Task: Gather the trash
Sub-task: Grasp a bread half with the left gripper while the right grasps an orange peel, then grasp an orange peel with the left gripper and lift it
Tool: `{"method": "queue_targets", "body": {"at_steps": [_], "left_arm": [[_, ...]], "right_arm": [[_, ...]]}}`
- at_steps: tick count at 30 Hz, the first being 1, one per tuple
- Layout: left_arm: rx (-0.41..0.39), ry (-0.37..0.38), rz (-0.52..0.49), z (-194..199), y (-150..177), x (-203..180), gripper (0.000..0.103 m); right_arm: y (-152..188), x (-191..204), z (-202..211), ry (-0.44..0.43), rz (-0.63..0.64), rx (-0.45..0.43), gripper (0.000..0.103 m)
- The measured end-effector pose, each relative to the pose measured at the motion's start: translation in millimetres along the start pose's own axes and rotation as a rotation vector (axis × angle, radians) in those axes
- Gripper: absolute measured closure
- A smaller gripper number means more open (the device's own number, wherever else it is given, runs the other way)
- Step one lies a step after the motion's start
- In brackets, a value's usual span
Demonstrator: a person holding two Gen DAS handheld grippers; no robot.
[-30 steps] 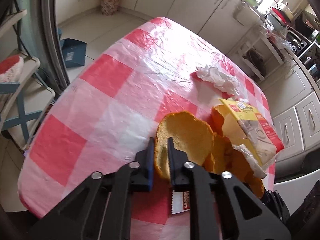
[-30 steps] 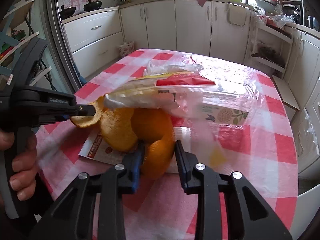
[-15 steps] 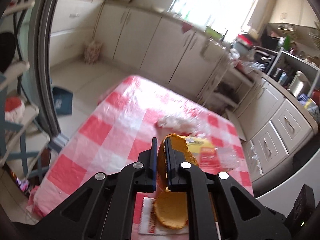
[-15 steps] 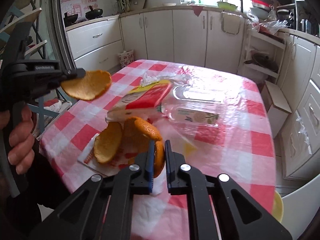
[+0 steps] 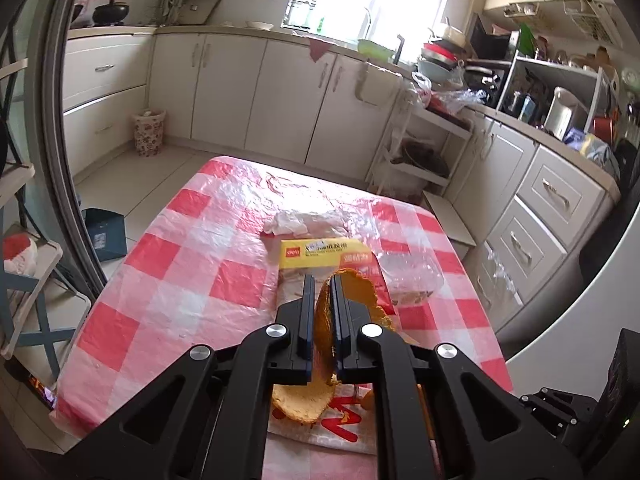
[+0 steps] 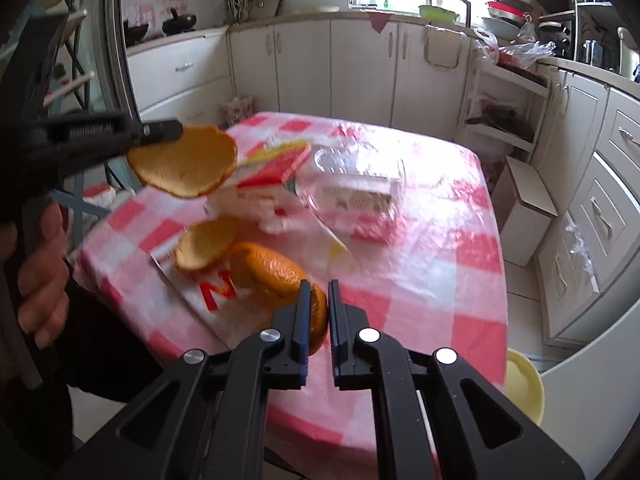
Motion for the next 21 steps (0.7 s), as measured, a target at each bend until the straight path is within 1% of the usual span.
{"method": "queue_targets", "body": {"at_steps": [1,2,3,6,11,13,14,15,16,18,21], "left_arm": [[0.003,-0.003,-0.006,-0.9,1.0,-1.2,0.096],[0.007,-0.004,-0.008,-2.3,1.8,-1.6,0.096],[0.012,-0.003,-0.008,-3.3,3.2,-2.7,0.096],[0.026,-0.003,-0.005,-7.1,5.6,-3.5,0.096],[0.032,-0.003,-0.008,-10.3,5.9,-4.0,0.096],[0.036,-0.003,0.0,-11.3,5.8,-2.4,0.096],[0.036,-0.003,0.004,-11.6,5.8,-1.7,0.096],[0.037,-0.003,0.006,-12.0,5.3,-1.7,0.096],[0.036,-0.002,0.01,-12.1,4.9,-0.8,0.096],[0.033,0.001,0.014,-12.3,4.0,-0.1,0.096],[0.029,0.005,0.012,-11.7,3.0,-1.3,0.096]], "right_arm": [[3.6,-2.5,-3.5,0.004,-0.003,0.017,0.085],[6.7,-5.8,-6.6,0.006,-0.011,0.028,0.076],[8.7,-8.7,-7.7,0.002,-0.019,0.034,0.072],[13.5,-13.3,-12.2,-0.009,-0.04,0.058,0.071],[14.2,-10.3,-12.2,-0.011,-0.034,0.055,0.069],[14.4,-11.0,-11.2,-0.027,-0.045,0.05,0.062],[14.2,-10.4,-9.9,-0.036,-0.051,0.045,0.054],[13.1,-7.4,-5.9,-0.07,-0.05,0.025,0.05],[12.4,-3.5,-2.7,-0.086,-0.04,0.013,0.048],[12.8,9.3,2.9,-0.09,0.03,-0.011,0.043],[18.6,23.1,-3.9,-0.069,0.108,0.009,0.043]]}}
Point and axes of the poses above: each gripper's, at about its wrist camera, not at the fingertips, and z roughly against the way its jaws point, x to its left, y to its underside, the point moved 4 cm from there along -z, roughly the way its jaws point, and after that the axes turned 6 degrees about -z, right-handed, at the moved point
